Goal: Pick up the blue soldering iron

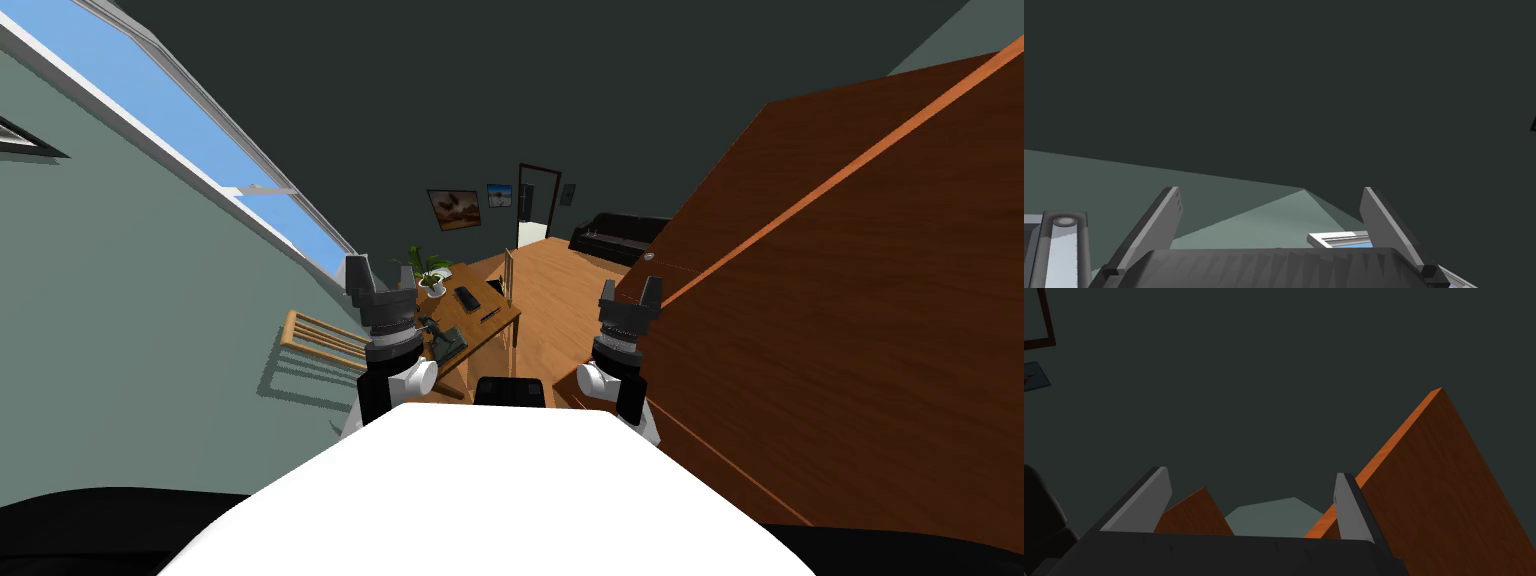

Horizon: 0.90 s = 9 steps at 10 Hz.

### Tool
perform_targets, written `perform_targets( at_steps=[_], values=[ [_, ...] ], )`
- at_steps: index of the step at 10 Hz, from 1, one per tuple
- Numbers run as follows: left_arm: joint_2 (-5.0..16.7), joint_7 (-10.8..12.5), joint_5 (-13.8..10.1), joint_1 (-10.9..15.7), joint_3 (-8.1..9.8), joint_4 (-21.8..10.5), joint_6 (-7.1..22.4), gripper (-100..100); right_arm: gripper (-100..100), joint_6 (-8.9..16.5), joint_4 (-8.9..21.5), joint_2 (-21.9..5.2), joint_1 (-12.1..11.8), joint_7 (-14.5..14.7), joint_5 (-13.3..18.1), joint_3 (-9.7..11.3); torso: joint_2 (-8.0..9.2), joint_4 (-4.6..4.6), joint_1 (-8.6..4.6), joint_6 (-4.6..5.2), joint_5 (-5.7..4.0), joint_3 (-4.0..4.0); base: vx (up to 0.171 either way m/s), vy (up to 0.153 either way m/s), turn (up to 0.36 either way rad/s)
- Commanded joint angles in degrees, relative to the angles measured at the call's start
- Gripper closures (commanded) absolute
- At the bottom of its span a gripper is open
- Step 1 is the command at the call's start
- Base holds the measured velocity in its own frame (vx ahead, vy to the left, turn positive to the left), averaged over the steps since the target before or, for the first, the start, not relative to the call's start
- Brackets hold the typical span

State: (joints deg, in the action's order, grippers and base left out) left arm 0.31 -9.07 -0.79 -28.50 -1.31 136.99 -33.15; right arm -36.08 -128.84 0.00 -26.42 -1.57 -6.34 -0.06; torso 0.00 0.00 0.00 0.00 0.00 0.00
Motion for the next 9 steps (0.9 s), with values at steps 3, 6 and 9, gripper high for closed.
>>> perform_targets(
  at_steps=[3, 6, 9],
  values=[
    [3.09, 1.38, -1.83, 0.78, 1.96, -2.77, 4.89, -100, 0, 0.0, 0.0, 0.01, 0.0, 0.0, 0.0, 0.01, -0.03, -0.01, -0.21, 0.0, -0.04, -0.02, 0.006, -0.069, -0.016],
    [4.73, 2.41, -3.28, 1.37, 3.57, -4.99, 8.22, -100, 0, 0.0, 0.0, 0.01, 0.0, 0.0, 0.0, 0.01, -0.06, -0.01, -0.26, 0.01, -0.06, -0.04, 0.015, -0.074, -0.019],
    [6.42, 3.58, -5.05, 2.04, 5.54, -7.73, 13.38, -100, 0, 0.0, 0.0, 0.01, 0.0, 0.0, 0.0, 0.01, -0.11, -0.03, -0.3, 0.0, -0.07, -0.06, 0.031, -0.083, -0.027]
  ],
)
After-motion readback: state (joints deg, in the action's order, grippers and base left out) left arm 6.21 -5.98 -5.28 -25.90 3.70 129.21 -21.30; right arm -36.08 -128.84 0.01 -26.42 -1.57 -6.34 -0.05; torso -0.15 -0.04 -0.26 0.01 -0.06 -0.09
